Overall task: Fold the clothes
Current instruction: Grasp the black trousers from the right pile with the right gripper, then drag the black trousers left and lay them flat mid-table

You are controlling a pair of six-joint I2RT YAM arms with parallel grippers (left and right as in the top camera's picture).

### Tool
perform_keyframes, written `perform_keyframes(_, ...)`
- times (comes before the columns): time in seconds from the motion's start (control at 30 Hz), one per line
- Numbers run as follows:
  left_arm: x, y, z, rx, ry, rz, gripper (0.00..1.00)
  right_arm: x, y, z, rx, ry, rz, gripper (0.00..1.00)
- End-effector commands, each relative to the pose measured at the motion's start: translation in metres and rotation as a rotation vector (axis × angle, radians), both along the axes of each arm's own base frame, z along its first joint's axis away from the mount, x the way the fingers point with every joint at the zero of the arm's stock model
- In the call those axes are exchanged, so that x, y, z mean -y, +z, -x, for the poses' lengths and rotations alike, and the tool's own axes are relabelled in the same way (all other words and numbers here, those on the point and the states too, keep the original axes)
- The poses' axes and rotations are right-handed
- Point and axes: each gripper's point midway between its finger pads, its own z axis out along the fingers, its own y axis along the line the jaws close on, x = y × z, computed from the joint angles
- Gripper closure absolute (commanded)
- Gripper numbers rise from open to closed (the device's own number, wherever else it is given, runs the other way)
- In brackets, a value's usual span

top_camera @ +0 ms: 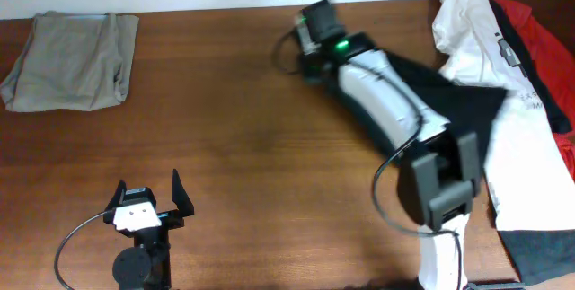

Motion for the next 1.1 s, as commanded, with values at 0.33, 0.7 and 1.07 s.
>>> perform_keyframes(0.33, 0.0, -0.001, 0.0, -0.003, -0.004, -0.019, 0.01, -0.215, 0.09, 0.142, -0.002, 0.289, -0.389, 0.03)
perform_keyframes(0.7, 0.0, -0.001, 0.0, -0.003, -0.004, -0.019, 0.01, 0.153, 0.101, 0.128, -0.307, -0.569, -0.207, 0.01)
perform_keyframes(1.07, 0.0, -0.001, 0.0, -0.003, -0.004, -0.019, 0.01, 0.23, 0.006, 0.203, -0.496, -1.064, -0.232, 0.01)
